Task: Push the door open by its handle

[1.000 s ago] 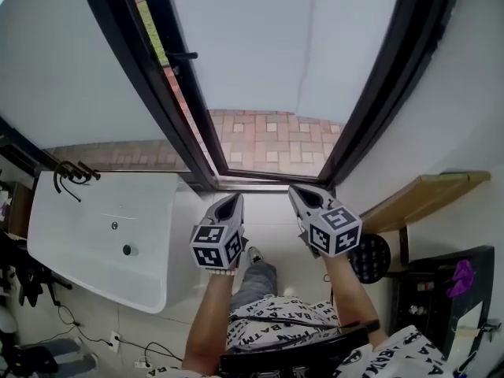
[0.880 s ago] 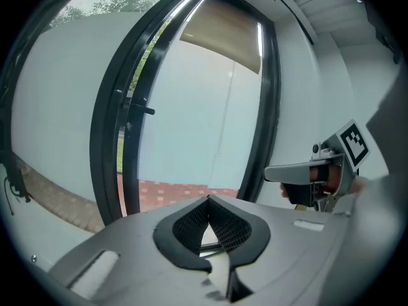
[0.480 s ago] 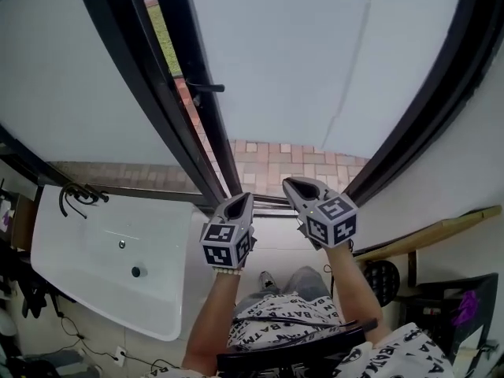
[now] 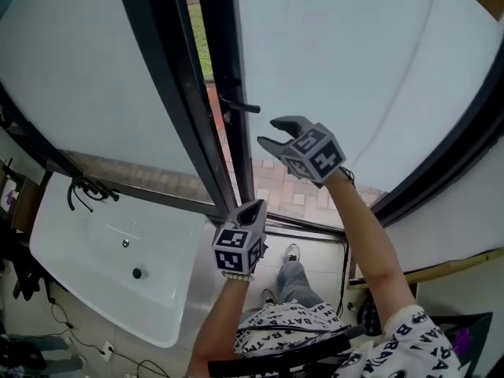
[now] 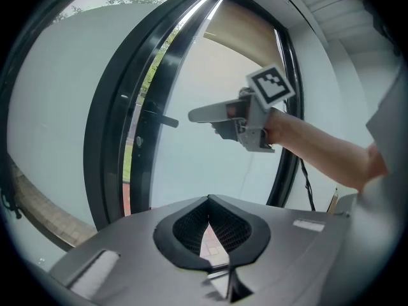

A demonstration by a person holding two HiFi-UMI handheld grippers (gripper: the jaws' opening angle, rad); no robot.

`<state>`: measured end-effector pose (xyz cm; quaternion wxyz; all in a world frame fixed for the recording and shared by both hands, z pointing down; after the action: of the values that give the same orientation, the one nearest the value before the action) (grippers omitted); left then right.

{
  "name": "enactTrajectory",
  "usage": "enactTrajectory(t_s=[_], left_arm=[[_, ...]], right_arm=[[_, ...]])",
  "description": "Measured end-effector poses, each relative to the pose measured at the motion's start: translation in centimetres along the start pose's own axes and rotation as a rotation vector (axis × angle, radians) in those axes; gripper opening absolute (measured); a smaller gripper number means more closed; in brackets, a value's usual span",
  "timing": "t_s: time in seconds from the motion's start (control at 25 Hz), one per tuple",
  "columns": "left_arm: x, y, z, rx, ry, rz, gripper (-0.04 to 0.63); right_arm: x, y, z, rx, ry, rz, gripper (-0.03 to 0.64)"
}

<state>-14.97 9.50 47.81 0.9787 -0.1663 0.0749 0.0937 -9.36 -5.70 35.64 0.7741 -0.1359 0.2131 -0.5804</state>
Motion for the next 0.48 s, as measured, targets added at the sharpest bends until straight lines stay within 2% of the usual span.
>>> enactTrajectory(t_s=[0.12,0.24,0.48], left_arm=[[-0.9,-0.8,-0.1,-0.008,0.015,-0.014,-0.017],[-2.0,-2.0,-0.5,-0.010,0.030,-0.033,-0.017],[-2.6,-3.2,-1.1,0.013,0.028,-0.075,-0.017]], right_arm=[[3.6,-3.9,-2.4,-0.114,0.079,-0.010,0.219],[5.7,-7.2,-4.0,-0.179,0.117,-0.041,0.219],[6.3,-12.2,-3.0,-0.315,0.182,-0.087,0.218]])
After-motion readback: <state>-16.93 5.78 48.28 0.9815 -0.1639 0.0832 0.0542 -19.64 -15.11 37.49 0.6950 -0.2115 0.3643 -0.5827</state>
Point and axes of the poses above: the fingertips, and each gripper's own axes: y backward along the fingers, x to its right, z out of its underside, the point moved 6 cm from there along y, backward along the fingers, and after that the axes turned 13 degrees about -z, right-handed, at the moved point
